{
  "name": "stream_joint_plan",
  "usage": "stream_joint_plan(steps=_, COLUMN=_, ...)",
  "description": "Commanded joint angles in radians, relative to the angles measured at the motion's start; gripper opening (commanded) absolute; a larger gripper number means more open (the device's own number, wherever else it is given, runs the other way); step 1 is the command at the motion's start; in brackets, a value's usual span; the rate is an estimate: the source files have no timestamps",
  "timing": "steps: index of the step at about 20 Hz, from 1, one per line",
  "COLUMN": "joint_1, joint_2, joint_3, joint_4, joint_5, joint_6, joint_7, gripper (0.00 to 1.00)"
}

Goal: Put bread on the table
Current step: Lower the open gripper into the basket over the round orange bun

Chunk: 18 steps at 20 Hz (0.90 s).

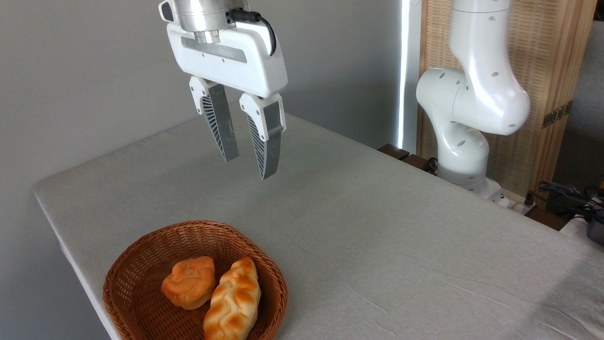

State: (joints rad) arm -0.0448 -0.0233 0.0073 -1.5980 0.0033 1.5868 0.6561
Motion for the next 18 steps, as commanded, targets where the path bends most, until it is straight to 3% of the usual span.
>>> stream_joint_plan(steps=1, joint_1=-0.006, joint_2=0.008, joint_3=0.02, joint_4=0.016, joint_5=-0.016, joint_6=0.007, joint_7=0.014, gripper=1.0)
stream_joint_plan(steps=9, joint_1=-0.006, joint_2=0.011, joint_3=0.02, joint_4=0.015, joint_5=-0.016, joint_6=0.012, joint_7=0.014, gripper=1.0)
stream_joint_plan(steps=15, joint_1=-0.006, joint_2=0.052, joint_3=0.008, joint_4=-0.022, joint_5=-0.032, joint_6=0.134, joint_7=0.014, gripper=1.0)
stream_joint_plan(steps=18, joint_1=-0.012, joint_2=0.077, joint_3=-0.01, joint_4=-0.083, joint_5=-0.032, joint_6=0.254, joint_7=0.005, gripper=1.0)
